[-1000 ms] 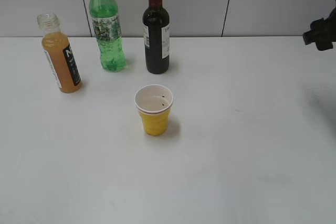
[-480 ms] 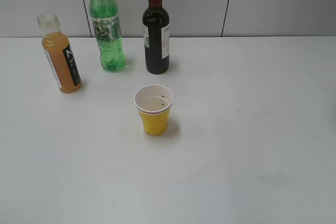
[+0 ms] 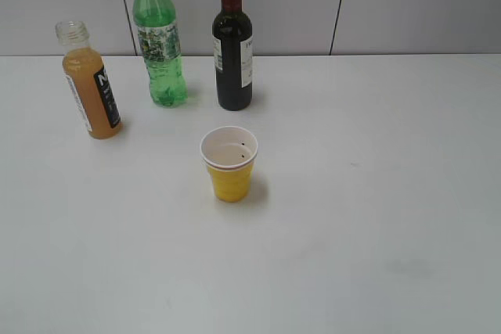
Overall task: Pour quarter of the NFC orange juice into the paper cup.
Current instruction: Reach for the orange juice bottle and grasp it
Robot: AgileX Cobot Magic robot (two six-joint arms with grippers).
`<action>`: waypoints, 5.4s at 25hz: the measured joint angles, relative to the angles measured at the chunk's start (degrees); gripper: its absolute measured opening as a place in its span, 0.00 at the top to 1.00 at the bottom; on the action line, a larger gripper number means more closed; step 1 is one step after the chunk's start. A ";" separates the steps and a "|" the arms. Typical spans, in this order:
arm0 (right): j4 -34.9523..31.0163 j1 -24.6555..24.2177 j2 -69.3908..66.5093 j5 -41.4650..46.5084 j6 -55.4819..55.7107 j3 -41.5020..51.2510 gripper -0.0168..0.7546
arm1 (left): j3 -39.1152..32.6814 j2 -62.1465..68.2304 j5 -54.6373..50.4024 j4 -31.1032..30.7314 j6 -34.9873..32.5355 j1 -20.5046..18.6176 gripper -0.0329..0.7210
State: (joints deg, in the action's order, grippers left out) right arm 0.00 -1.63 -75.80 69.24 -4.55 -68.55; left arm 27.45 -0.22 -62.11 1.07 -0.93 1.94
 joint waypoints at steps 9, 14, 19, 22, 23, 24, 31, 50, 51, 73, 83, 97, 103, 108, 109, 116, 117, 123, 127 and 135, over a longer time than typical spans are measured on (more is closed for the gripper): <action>-0.37 0.00 18.90 -5.30 -0.14 22.20 0.21 | 0.00 0.00 0.00 -0.05 0.00 0.00 0.18; -0.37 0.00 27.06 -7.70 -0.19 31.48 0.21 | 0.00 0.00 0.00 -0.05 0.00 0.00 0.18; -0.42 0.00 35.52 -8.72 -0.19 38.11 0.21 | 0.00 0.00 0.00 -0.05 0.00 0.00 0.18; -0.42 0.00 40.31 -9.28 -0.19 39.32 0.21 | 0.00 0.00 0.00 -0.05 0.00 0.00 0.18; -0.42 0.00 42.04 -9.41 -0.19 39.32 0.21 | 0.00 0.00 0.00 -0.05 0.00 0.00 0.18; -0.42 0.00 43.79 -9.49 -0.19 39.32 0.21 | 0.00 0.00 0.00 -0.05 0.00 0.00 0.18; -0.42 0.00 55.89 -9.74 -0.25 39.36 0.21 | 0.00 0.00 0.00 -0.05 0.00 0.00 0.18; -0.42 0.00 76.01 -9.74 -0.20 39.38 0.21 | -0.05 0.00 0.05 -0.16 0.00 0.00 0.18; -0.42 0.00 76.01 -9.74 -0.20 39.38 0.21 | -0.05 0.00 0.05 -0.21 0.00 0.00 0.18; -0.42 0.00 76.05 -9.74 0.03 39.38 0.21 | -0.37 2.64 19.68 -0.34 -1.65 0.00 0.17; -0.42 0.00 76.05 -9.74 0.03 39.38 0.21 | -0.95 22.83 48.09 -0.27 -2.39 0.00 0.15; -0.42 0.00 76.05 -9.74 0.03 39.38 0.21 | -0.95 54.44 79.66 2.63 -0.32 0.00 0.16; -0.42 0.00 76.05 -9.74 0.03 39.38 0.21 | -0.95 66.84 90.09 -3.32 7.12 0.00 0.17; -0.42 0.00 76.05 -9.74 0.03 39.38 0.21 | -0.95 76.45 99.61 -8.54 10.51 0.00 0.17; -0.42 0.00 76.05 -9.74 0.03 39.38 0.21 | -0.95 78.43 101.28 -9.04 10.58 0.00 0.17; -0.42 0.00 76.05 -9.74 0.03 39.38 0.21 | -0.85 91.65 113.11 -13.54 10.86 0.00 0.13; -0.42 0.00 76.05 -9.74 0.03 39.38 0.21 | -0.80 93.50 113.96 -13.66 10.86 0.00 0.11; -0.42 0.00 76.05 -9.74 0.03 39.38 0.21 | -0.68 102.99 122.18 -12.59 10.88 0.00 0.08; -0.42 0.00 76.05 -9.74 0.03 39.38 0.21 | 0.23 108.14 123.30 -10.74 9.89 0.00 0.08; -0.42 0.00 76.05 -9.74 0.03 39.38 0.21 | 3.92 115.44 125.94 -10.66 8.55 0.00 0.08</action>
State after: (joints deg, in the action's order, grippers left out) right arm -0.42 -1.63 0.25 59.51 -4.52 -29.17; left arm 31.37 115.22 63.82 -9.60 7.63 1.94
